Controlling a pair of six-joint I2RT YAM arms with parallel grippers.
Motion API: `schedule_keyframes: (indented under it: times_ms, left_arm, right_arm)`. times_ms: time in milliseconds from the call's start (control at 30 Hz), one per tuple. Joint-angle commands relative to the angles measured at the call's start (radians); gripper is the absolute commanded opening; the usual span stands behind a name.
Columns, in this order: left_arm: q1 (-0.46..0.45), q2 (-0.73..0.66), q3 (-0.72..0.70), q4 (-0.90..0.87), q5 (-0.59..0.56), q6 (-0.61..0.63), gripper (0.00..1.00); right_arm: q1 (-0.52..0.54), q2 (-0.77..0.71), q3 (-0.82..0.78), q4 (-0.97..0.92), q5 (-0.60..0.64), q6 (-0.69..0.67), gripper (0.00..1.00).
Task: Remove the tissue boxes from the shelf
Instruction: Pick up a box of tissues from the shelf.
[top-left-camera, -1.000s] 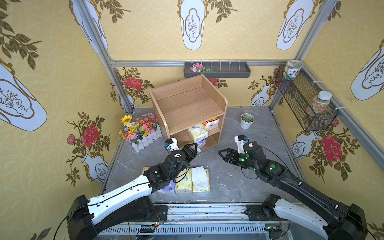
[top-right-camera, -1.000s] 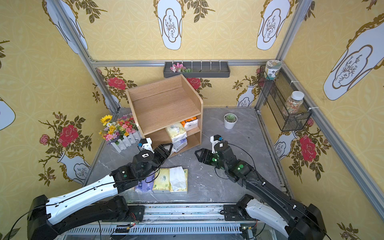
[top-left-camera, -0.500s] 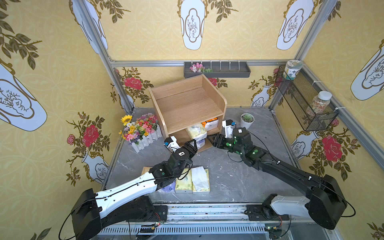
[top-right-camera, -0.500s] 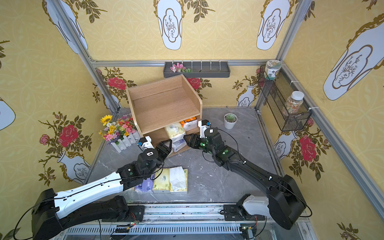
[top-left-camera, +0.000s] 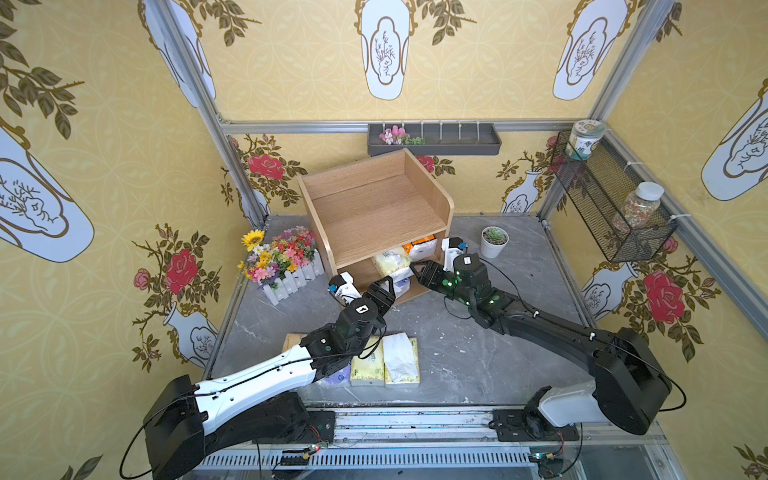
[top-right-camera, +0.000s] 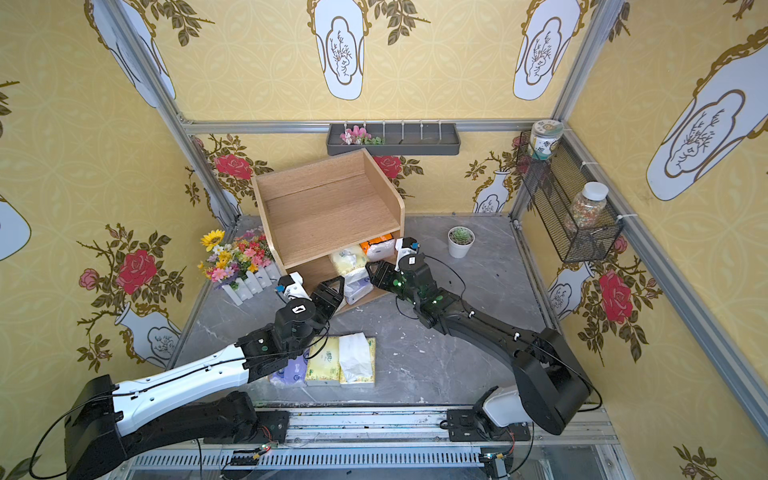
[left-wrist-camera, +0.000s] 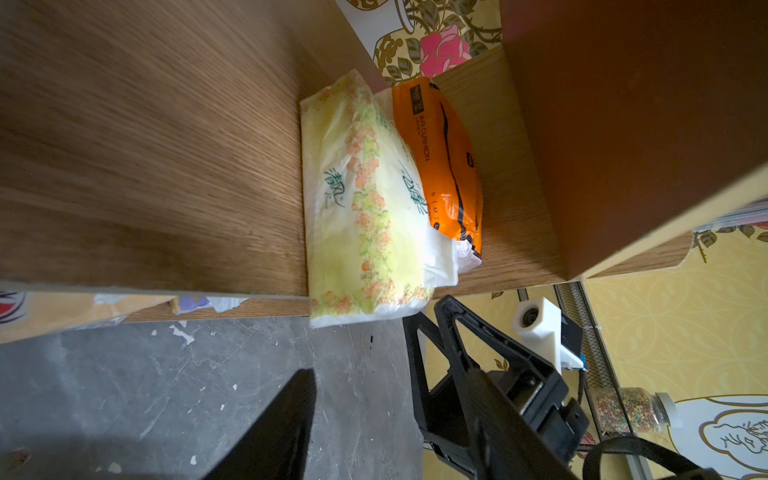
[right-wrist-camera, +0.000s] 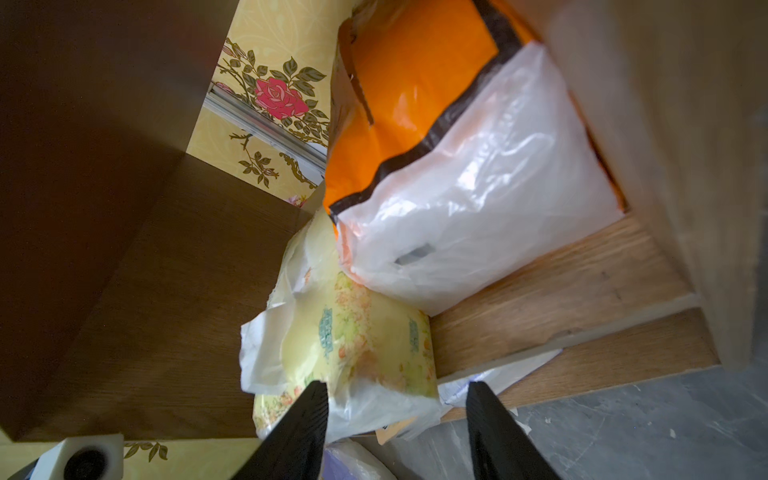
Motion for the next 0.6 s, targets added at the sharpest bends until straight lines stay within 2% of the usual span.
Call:
schedule_keyframes:
  times_ms: [0,333,467,567]
  left_arm:
    - [0.004,-0.003,-0.008,0.025,-0.015,-0.01,0.62]
    - [0.004,-0.02,-0.021,0.024,-0.013,-0.022,0.62]
    - [0.004,-0.029,-0.025,0.023,-0.008,-0.031,0.62]
    - [0.004,-0.036,-0.023,0.024,0.011,-0.035,0.62]
  right_arm:
    - [0.01,0.014,0.016,0.08,0.014,-0.013,0.56]
    - [0.017,0.059,0.028,0.103,0.038,-0.001,0.43]
    - [0.019,0.069,0.031,0.11,0.03,0.006,0.33]
    - [0.018,0.068,0.025,0.129,0.008,0.014,0.18]
